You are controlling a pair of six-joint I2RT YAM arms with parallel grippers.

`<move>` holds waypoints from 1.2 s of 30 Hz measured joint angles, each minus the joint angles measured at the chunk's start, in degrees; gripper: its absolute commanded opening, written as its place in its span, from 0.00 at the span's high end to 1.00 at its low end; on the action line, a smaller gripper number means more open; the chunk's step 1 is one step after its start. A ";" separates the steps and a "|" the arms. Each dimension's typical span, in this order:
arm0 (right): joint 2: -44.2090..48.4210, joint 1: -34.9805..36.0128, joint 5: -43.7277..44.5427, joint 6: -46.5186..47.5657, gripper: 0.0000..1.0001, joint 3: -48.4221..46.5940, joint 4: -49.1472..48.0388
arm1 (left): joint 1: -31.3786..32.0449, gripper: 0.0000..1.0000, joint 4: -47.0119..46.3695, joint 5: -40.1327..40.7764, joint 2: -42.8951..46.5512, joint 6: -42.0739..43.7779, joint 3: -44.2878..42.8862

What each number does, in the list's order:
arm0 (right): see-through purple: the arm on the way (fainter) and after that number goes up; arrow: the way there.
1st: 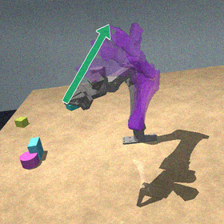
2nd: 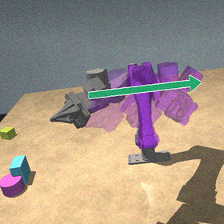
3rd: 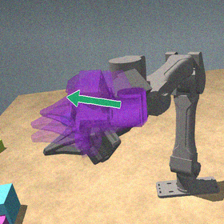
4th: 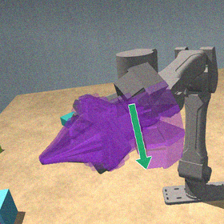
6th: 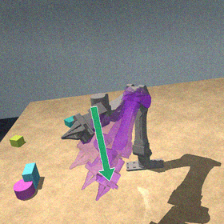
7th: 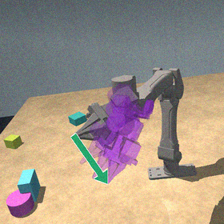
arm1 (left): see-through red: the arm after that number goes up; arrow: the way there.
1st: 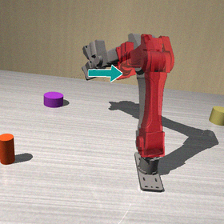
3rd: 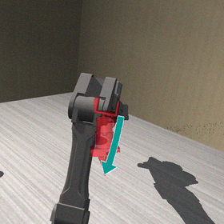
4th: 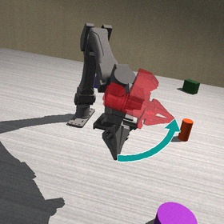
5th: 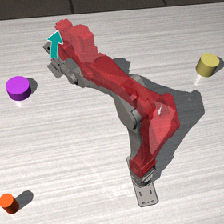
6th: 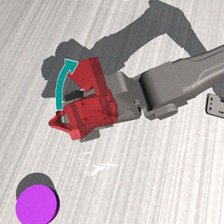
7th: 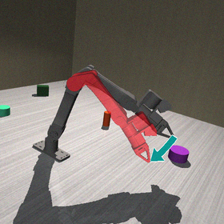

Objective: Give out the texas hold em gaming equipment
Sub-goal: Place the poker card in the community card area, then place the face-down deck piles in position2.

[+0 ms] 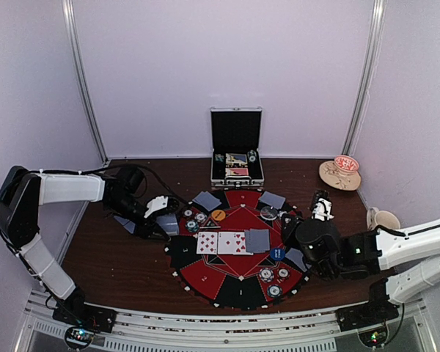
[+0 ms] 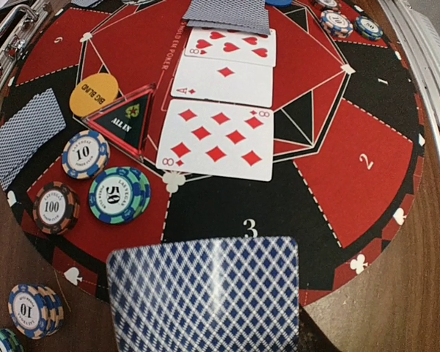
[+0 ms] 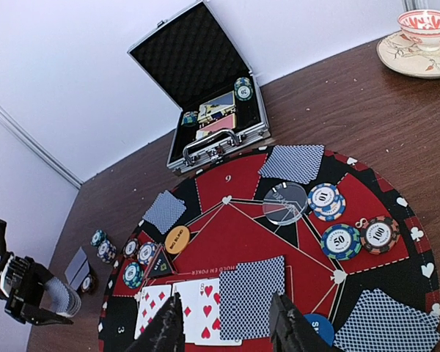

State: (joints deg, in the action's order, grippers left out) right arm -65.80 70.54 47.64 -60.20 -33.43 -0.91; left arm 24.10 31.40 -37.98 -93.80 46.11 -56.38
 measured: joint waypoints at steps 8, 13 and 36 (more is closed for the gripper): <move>2.84 0.44 -3.65 3.41 0.58 0.22 4.24 | 0.13 0.54 0.07 1.33 -0.79 0.94 0.61; 5.40 0.46 -6.23 5.81 0.57 1.49 4.81 | 2.80 0.55 0.13 2.54 -2.49 1.49 2.05; 14.25 0.48 -7.76 9.35 0.56 5.18 5.35 | 25.29 0.54 -3.65 5.64 -6.86 -4.11 3.34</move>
State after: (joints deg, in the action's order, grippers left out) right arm -51.55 71.02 39.88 -50.85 -28.25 4.45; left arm 49.39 27.75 -32.34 -100.66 42.00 -53.04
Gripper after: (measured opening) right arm 0.440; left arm 0.455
